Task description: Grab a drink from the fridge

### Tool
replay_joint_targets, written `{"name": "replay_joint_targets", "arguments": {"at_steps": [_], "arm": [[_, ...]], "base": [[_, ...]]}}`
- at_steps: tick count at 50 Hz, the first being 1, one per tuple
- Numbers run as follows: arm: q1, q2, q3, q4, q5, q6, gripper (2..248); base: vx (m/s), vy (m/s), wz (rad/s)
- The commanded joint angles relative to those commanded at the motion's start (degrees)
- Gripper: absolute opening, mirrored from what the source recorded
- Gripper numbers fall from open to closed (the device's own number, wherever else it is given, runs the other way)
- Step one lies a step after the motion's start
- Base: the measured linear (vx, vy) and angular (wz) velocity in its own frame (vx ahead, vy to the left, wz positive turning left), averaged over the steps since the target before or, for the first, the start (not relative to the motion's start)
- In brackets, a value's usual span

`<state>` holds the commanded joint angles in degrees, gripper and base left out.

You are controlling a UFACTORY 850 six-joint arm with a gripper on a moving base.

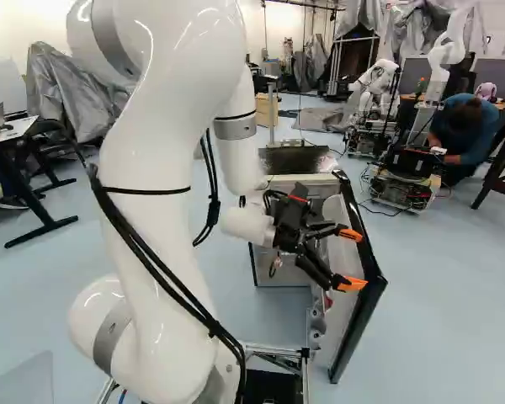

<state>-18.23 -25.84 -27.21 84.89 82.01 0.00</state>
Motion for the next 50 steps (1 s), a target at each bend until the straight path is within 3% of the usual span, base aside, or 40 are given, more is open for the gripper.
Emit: {"name": "replay_joint_targets", "arguments": {"at_steps": [31,40,50], "arm": [[-8.3,-5.1,-10.0,0.0,0.0,0.0,247],[-8.8,-5.5,-10.8,0.0,0.0,0.0,247],[-7.9,-4.4,-8.7,-1.1,0.0,0.0,247]], "base": [[0.000,0.000,0.000],[0.000,0.000,0.000],[0.000,0.000,0.000]]}}
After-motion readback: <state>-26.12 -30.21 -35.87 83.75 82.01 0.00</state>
